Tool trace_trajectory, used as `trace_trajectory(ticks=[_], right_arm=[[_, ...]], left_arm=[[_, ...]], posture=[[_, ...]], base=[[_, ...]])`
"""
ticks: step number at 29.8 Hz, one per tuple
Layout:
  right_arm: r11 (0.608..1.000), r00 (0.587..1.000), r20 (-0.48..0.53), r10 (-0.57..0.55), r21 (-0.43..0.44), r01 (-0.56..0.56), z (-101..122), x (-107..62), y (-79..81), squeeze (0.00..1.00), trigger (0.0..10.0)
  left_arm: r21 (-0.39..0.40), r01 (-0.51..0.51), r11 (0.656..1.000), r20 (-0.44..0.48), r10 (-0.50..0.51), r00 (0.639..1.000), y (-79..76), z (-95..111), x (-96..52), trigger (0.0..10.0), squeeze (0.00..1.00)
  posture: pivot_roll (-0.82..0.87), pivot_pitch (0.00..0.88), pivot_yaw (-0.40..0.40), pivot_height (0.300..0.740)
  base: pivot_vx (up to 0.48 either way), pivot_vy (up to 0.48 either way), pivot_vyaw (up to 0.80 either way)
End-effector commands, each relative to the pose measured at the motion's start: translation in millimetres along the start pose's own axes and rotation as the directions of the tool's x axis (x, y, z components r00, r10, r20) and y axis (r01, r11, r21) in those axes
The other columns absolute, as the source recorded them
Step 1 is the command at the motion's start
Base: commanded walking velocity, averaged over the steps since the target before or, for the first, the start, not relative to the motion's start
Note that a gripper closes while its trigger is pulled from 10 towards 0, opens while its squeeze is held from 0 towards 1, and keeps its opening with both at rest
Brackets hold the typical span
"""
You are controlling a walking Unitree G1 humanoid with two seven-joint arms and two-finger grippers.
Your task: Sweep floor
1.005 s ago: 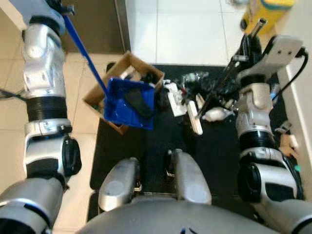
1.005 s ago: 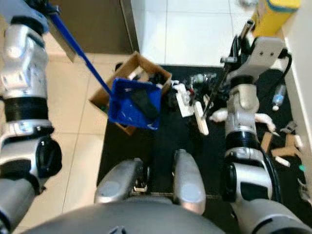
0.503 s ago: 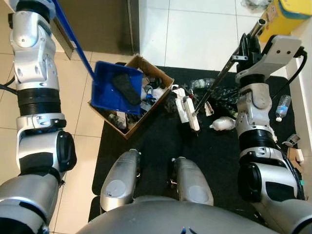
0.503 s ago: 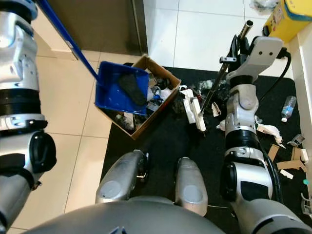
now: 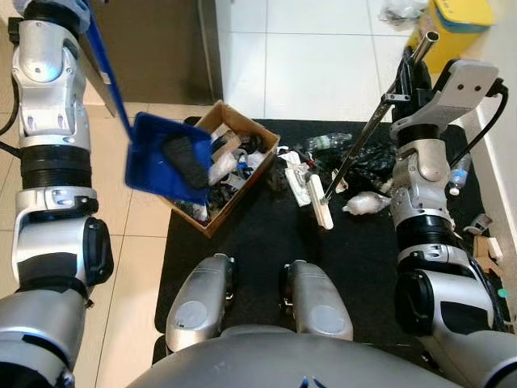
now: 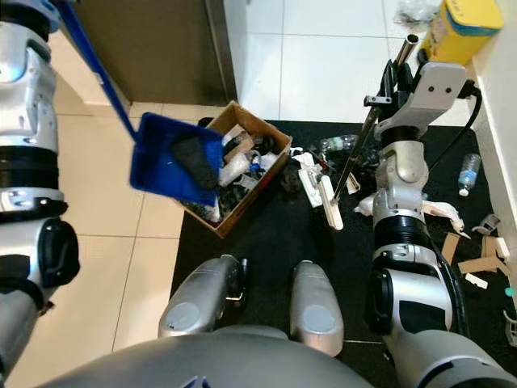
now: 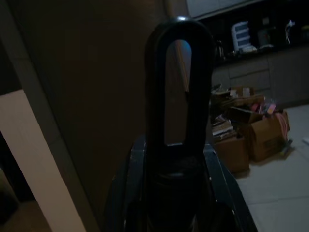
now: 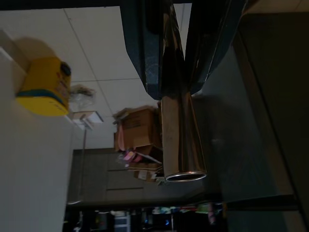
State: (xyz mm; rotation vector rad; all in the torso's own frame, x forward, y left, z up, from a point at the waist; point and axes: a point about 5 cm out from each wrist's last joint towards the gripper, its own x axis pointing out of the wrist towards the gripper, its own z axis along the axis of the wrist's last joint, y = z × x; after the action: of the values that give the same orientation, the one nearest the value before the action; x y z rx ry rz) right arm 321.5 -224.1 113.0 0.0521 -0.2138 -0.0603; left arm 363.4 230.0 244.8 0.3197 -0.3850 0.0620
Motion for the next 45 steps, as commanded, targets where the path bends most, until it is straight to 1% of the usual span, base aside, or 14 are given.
trace_trajectory(ticks=[1, 4, 12, 18, 22, 24, 25, 31, 35, 36, 38, 39, 43, 45], right_arm=[[1.000, 0.999, 0.032, 0.003, -0.002, -0.003, 4, 0.8, 0.6, 0.00, 10.0], [1.000, 0.999, 0.033, 0.001, -0.001, -0.001, 4, 0.3, 0.4, 0.00, 10.0], [1.000, 0.999, 0.036, -0.002, 0.002, 0.002, 4, -0.6, 0.7, 0.00, 10.0], [1.000, 0.999, 0.038, -0.014, 0.004, 0.014, 3, -4.2, -0.7, 0.00, 10.0], [1.000, 0.999, 0.038, -0.016, 0.004, 0.016, 3, -4.8, -0.7, 0.00, 10.0], [1.000, 0.999, 0.041, -0.025, 0.004, 0.025, 2, -8.0, -1.1, 0.00, 10.0], [0.999, 0.999, 0.041, -0.033, 0.004, 0.033, 1, -9.9, -2.2, 0.00, 10.0], [0.999, 0.998, 0.040, -0.054, 0.001, 0.054, 0, -15.3, -7.0, 0.00, 10.0], [0.998, 0.998, 0.038, -0.057, 0.002, 0.057, -1, -15.8, -7.4, 0.00, 10.0], [0.998, 0.998, 0.037, -0.055, 0.003, 0.055, 0, -14.8, -6.3, 0.00, 10.0], [0.998, 0.998, 0.037, -0.055, 0.003, 0.055, 0, -14.8, -6.3, 0.00, 10.0], [0.999, 0.998, 0.039, -0.052, 0.005, 0.052, 0, -13.4, -4.6, 0.00, 10.0], [0.999, 0.998, 0.042, -0.048, 0.008, 0.048, 1, -11.6, -2.7, 0.00, 10.0], [0.999, 0.998, 0.039, -0.052, 0.007, 0.052, 1, -13.3, -4.3, 0.00, 10.0]], left_arm=[[0.106, 0.006, 0.994, 0.089, -0.016, 0.996, 9.2, 16, 6.2, 10.0, 0.00], [0.171, 0.048, 0.984, 0.087, -0.063, 0.994, 6.0, 11, 8.6, 10.0, 0.00], [0.185, 0.101, 0.977, 0.122, -0.125, 0.985, -14.7, 12, 16.7, 10.0, 0.00], [0.207, 0.119, 0.971, 0.172, -0.155, 0.973, -43.3, 22, 31.1, 10.0, 0.00], [0.216, 0.120, 0.969, 0.182, -0.160, 0.970, -48.0, 25, 33.4, 10.0, 0.00], [0.110, 0.073, 0.991, 0.185, -0.092, 0.978, -52.0, 33, 44.2, 10.0, 0.00], [0.128, 0.074, 0.989, 0.177, -0.097, 0.979, -53.4, 33, 45.9, 10.0, 0.00], [0.282, 0.104, 0.954, 0.124, -0.144, 0.982, -52.4, 21, 44.2, 10.0, 0.00], [0.256, 0.090, 0.962, 0.124, -0.125, 0.984, -48.8, 22, 46.1, 10.0, 0.00], [0.166, 0.068, 0.984, 0.129, -0.090, 0.988, -45.6, 26, 49.4, 10.0, 0.00], [0.166, 0.068, 0.984, 0.129, -0.090, 0.988, -45.6, 26, 49.4, 10.0, 0.00], [0.094, 0.037, 0.995, 0.135, -0.050, 0.990, -41.6, 31, 52.6, 10.0, 0.00], [0.148, 0.042, 0.988, 0.137, -0.062, 0.989, -42.8, 30, 52.9, 10.0, 0.00], [0.137, 0.038, 0.990, 0.136, -0.057, 0.989, -41.7, 29, 52.6, 10.0, 0.00]], posture=[[0.08, 0.019, 0.040, 0.740], [0.08, 0.021, 0.041, 0.740], [0.06, 0.027, 0.048, 0.740], [0.05, 0.033, 0.057, 0.740], [0.04, 0.036, 0.061, 0.740], [0.03, 0.040, 0.077, 0.740], [0.02, 0.043, 0.081, 0.740], [0.01, 0.044, 0.088, 0.740], [0.02, 0.045, 0.086, 0.740], [0.02, 0.045, 0.086, 0.740], [0.02, 0.045, 0.086, 0.740], [0.02, 0.045, 0.085, 0.740], [0.02, 0.042, 0.086, 0.740], [0.02, 0.042, 0.086, 0.740]], base=[[0.000, 0.000, 0.00], [0.000, 0.000, 0.00], [0.000, 0.000, 0.00], [0.000, 0.000, 0.00], [0.000, 0.000, 0.00], [0.000, 0.000, 0.00], [0.000, 0.000, 0.00], [0.000, 0.000, 0.00], [0.000, 0.000, 0.00], [0.000, 0.000, 0.00], [0.000, 0.000, 0.00], [0.000, 0.000, 0.00], [0.000, 0.000, 0.00], [0.000, 0.000, 0.00]])
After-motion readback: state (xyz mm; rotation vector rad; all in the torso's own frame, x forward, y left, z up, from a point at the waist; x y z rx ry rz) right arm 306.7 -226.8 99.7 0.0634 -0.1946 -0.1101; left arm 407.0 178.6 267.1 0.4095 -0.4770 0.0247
